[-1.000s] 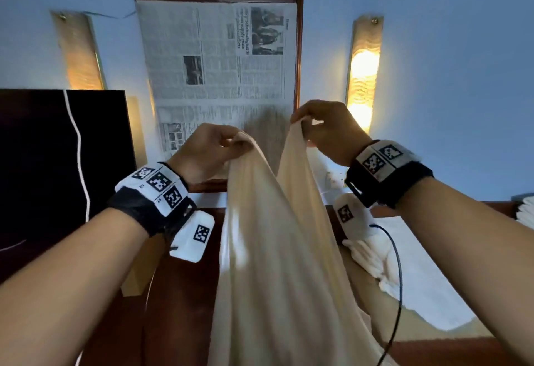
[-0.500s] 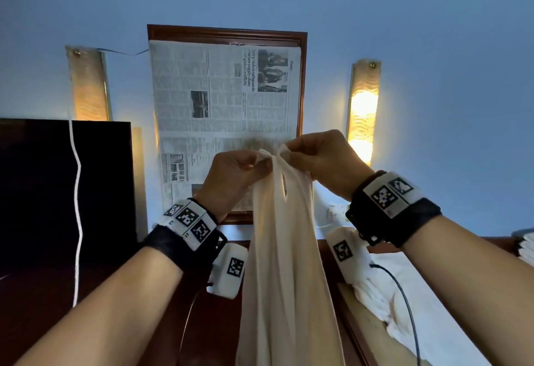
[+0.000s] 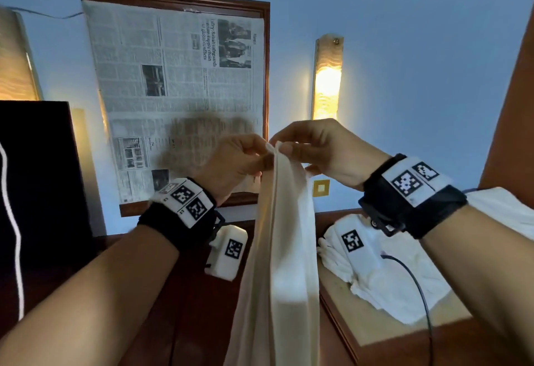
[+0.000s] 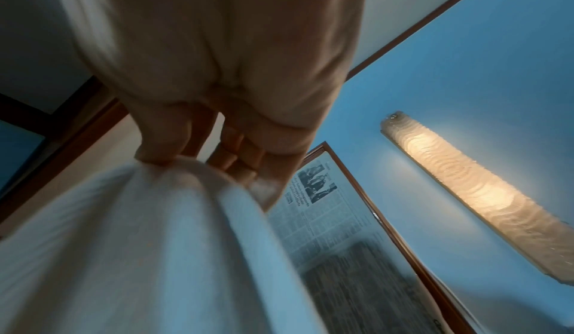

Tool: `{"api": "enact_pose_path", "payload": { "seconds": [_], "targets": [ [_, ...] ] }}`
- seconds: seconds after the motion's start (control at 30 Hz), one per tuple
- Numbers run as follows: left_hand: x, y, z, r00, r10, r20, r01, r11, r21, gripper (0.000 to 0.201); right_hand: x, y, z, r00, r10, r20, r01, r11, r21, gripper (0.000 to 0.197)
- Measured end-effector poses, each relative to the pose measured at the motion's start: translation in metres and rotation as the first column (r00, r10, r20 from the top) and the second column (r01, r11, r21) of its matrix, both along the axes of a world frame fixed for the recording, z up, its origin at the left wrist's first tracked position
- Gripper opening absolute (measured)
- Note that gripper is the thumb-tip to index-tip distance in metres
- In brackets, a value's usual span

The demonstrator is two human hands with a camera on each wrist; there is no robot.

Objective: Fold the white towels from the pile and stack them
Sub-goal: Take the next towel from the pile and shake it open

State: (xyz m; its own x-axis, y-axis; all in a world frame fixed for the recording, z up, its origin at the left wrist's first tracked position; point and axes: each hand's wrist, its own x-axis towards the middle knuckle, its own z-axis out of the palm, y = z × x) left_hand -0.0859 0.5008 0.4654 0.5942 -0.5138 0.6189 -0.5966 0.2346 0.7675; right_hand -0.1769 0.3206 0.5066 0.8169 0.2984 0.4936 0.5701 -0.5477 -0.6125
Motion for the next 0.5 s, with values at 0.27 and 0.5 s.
{"api": "enact_pose_path", "payload": {
  "seconds": [0.27,0.5],
  "targets": [
    [-0.013,-0.025,-0.012,0.996,0.054,-0.074,-0.048,0.996,0.081,0.044,-0.009,-0.011,-0.027,0.987,0.053,-0.149,-0.011,0.964,0.267,0.029],
    [-0.035,-0.044,-0.031,0.976,0.082,-0.203,-0.070,0.995,0.066,0.041,-0.002,-0.032,-0.033,0.997,-0.059,-0.046,0.072,0.925,0.373,0.026]
  ]
}}
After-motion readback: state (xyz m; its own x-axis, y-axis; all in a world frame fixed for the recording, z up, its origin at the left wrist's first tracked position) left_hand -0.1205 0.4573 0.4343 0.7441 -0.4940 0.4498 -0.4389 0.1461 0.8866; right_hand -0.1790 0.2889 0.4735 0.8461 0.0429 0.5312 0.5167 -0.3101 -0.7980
